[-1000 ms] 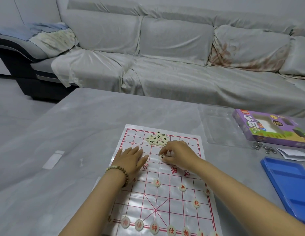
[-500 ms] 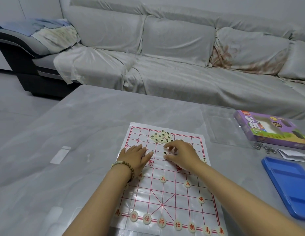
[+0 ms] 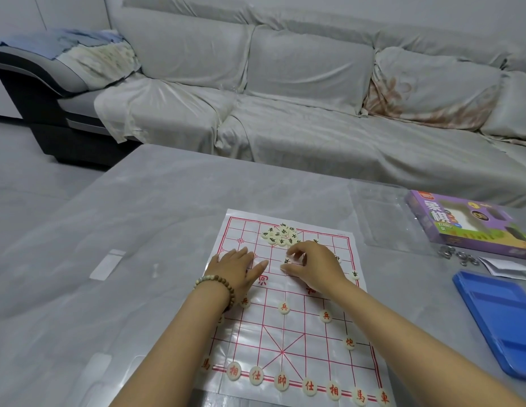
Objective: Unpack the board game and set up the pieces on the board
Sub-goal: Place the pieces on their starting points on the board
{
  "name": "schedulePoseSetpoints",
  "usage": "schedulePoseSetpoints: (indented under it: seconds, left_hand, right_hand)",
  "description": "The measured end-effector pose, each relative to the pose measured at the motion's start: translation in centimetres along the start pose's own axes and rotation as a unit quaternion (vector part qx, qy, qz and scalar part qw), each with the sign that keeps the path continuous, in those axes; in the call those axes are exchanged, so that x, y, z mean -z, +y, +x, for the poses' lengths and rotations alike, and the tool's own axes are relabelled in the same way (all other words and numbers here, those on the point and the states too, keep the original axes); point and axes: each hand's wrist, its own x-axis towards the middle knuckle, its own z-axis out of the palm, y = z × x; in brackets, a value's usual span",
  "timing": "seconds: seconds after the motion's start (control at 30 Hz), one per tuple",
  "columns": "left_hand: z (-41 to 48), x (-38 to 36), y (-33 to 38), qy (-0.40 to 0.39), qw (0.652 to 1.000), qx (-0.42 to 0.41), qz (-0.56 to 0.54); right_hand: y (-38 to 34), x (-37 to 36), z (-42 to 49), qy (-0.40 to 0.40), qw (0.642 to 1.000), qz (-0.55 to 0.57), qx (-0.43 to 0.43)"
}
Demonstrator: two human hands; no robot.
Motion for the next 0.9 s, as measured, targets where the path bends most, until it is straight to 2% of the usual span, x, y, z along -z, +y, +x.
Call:
schedulePoseSetpoints:
  seconds: [0.67, 0.9]
  left_hand:
    - [0.5, -0.3, -0.3, 0.038, 0.999, -0.019, 0.012]
    - [0.9, 0.0, -1.0, 0.047, 0.999, -0.013, 0.003]
  right_hand:
    - [0.7, 0.5, 0.6, -0.03, 0.999, 0.029, 0.009]
    - [0.1, 2.2, 2.8, 0.001, 0.998, 0.068, 0.014]
